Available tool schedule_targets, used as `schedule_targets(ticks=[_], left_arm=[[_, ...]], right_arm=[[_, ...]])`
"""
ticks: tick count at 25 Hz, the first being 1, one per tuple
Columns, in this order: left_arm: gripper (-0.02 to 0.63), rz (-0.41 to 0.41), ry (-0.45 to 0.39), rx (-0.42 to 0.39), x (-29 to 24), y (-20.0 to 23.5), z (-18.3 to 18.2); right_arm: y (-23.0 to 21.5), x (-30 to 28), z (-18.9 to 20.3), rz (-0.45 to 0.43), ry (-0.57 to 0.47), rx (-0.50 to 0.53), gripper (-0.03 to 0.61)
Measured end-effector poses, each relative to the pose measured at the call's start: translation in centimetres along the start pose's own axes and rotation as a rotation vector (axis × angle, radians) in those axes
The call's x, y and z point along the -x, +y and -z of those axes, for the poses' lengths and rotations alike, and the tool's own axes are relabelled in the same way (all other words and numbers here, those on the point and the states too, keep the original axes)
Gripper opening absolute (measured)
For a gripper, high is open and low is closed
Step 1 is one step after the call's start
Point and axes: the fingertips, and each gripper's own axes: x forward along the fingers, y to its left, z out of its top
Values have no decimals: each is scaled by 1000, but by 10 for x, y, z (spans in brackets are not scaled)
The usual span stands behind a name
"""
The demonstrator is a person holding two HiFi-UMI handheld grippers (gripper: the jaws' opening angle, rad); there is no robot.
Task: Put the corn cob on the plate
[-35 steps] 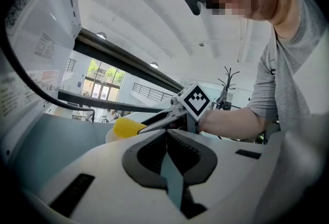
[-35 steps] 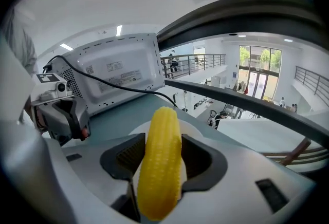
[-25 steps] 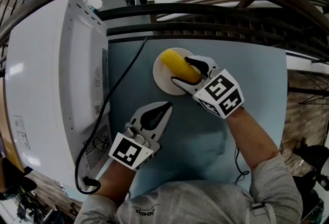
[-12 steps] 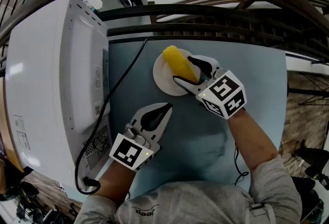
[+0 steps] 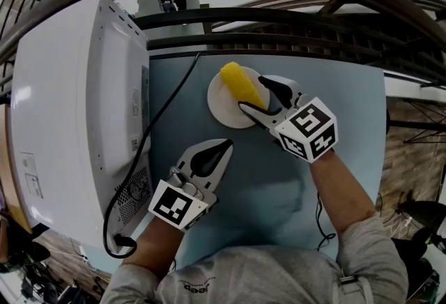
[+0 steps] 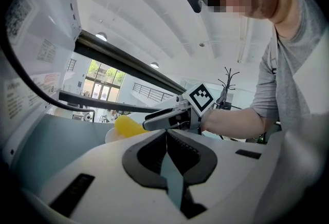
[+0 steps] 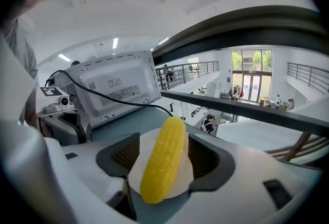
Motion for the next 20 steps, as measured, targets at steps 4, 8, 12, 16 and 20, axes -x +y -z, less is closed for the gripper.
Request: schedule_targets(ticks=[4,8,12,16,20], left_arm=[[19,13,-3,-2,6,-15,-10],[20,32,-10,-20,14,-35,-26],[19,32,-7,-34,35,-56,-42],[20,8,6,-62,61,-72,-57],[20,-33,12,-63,94,-82,-70]], right_arm=[[8,19,-1,12,1,-14,301],[20,44,-10,14,-18,-39,299],[41,72,-18,23,-21,-47,272],[68,97,-33,20,-54,-56,225],[102,119,-46,24,-98,-69,171]])
